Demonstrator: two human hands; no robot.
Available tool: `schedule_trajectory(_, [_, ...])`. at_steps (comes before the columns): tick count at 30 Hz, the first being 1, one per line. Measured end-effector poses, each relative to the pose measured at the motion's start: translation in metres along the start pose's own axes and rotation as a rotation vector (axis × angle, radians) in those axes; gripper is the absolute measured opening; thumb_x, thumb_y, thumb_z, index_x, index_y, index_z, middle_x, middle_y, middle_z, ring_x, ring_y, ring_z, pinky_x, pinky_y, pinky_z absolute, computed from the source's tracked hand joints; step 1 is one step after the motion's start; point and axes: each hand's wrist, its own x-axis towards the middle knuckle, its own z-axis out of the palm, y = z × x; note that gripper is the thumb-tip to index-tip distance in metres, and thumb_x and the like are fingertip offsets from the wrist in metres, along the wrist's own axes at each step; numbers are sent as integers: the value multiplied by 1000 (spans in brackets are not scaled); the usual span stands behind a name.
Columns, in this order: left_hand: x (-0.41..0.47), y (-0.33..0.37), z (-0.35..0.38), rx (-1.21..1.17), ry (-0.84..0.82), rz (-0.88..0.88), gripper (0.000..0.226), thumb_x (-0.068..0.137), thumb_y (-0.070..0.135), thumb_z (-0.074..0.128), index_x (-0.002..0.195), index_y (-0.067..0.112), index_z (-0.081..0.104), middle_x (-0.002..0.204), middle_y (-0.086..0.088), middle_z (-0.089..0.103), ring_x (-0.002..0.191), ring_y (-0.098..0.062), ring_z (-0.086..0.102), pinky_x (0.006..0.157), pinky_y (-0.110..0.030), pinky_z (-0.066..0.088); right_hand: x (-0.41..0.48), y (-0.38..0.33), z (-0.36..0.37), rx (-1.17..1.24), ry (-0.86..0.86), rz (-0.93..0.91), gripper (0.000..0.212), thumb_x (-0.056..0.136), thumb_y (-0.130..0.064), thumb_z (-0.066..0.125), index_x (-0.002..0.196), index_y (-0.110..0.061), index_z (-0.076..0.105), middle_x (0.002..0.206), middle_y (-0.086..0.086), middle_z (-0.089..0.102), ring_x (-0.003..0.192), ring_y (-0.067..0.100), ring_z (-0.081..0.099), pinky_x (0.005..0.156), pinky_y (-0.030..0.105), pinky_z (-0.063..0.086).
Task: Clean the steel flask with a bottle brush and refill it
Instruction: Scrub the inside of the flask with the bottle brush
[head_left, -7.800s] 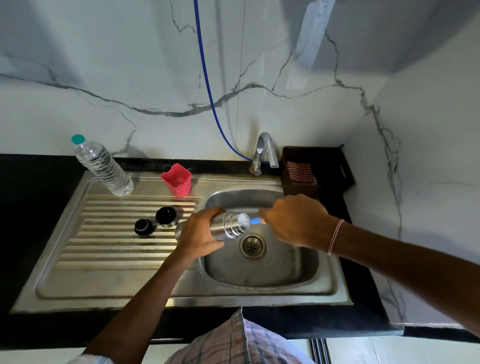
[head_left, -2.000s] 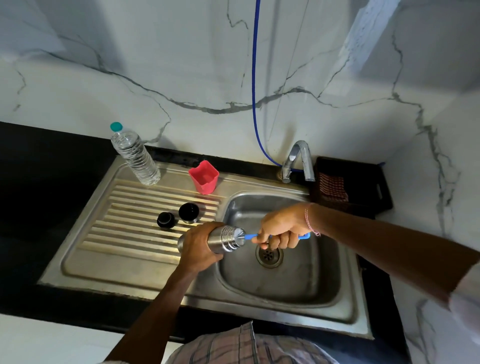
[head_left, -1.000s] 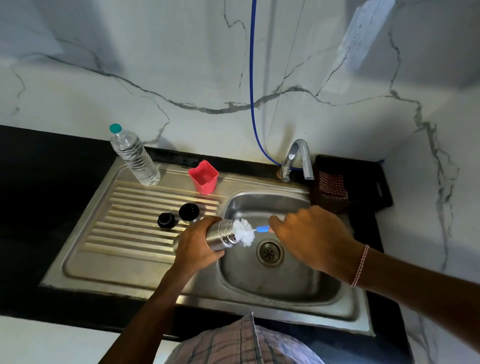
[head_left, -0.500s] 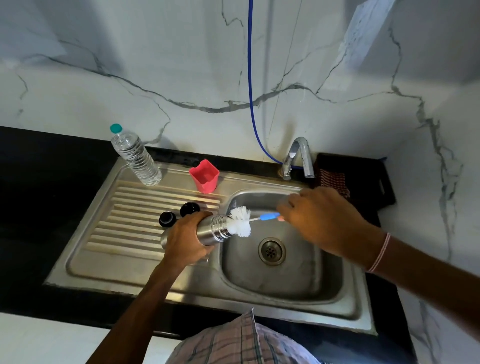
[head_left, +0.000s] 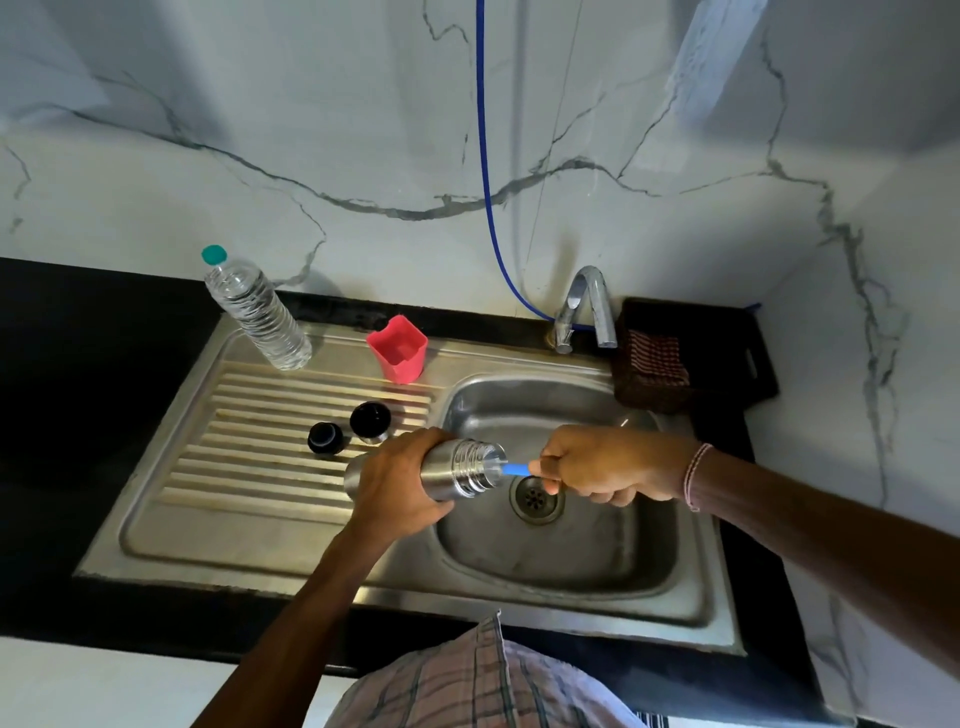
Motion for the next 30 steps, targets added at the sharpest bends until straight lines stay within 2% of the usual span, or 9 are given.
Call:
schedule_trajectory(4, [4,-4,-3,51,-28,-4,66,50,33,89,112,32,66,97,12,72,86,-17,70,69,-24,43,-5,3,26,-800,526,-273,23,100,-18,39,109,-16,60,92,8,68,82,31,67,59,37,38])
schedule_trajectory(7, [4,-6,-4,11,-20,-84,71,48,31,91,114,34,64,96,10,73,85,-19,70,69,-27,48,-9,-2,47,-1188,760,-360,22,78,-7,44,86,-14,64,68,8,63,55,29,61,50,35,38])
schedule_trajectory(10, [6,-10,-5,44,-67,-44,70,50,36,90,114,36,62,99,11,71,88,-19,69,70,-31,52,-1,9,41,-1155,805,-472,12,68,-12,62,78,-15,68,54,3,61,38,24,56,42,29,26])
schedule_trajectory(15, [7,-23,-6,43,-98,-39,69,51,38,89,116,36,64,102,11,72,91,-18,69,73,-32,54,-12,4,14,-880,522,-355,26,104,-31,44,114,-20,65,103,7,69,92,31,68,68,35,36])
schedule_trajectory(18, [6,-31,-11,50,-91,-32,70,51,38,89,116,34,66,102,11,72,92,-19,69,75,-33,54,-12,10,-16,-405,138,-221,34,105,-33,48,91,-16,74,69,0,64,60,21,58,60,29,39])
schedule_trajectory(21, [9,-29,-15,52,-62,-36,72,50,33,91,118,31,67,105,10,73,94,-20,69,76,-34,55,-22,15,-35,-173,22,-114,37,106,-38,49,82,-17,70,48,-9,43,40,12,34,43,23,29])
schedule_trajectory(23, [11,-29,-16,51,-62,-43,74,50,33,90,120,32,66,106,10,73,95,-20,69,78,-36,56,-30,15,-37,-436,190,-189,32,106,-41,47,95,-20,69,61,-8,51,52,10,47,54,25,36])
schedule_trajectory(26, [9,-36,-16,29,-58,-124,79,48,30,93,122,31,66,105,7,74,94,-22,71,78,-32,55,-33,25,-19,-1069,749,-403,16,100,-29,51,110,-22,62,85,-1,62,75,23,62,64,33,42])
schedule_trajectory(30, [2,-40,-14,10,-80,-148,74,48,32,91,118,34,66,99,9,74,88,-20,72,74,-26,51,-23,43,-4,-1197,873,-562,21,78,-9,62,97,-17,68,65,5,59,49,26,56,45,31,32])
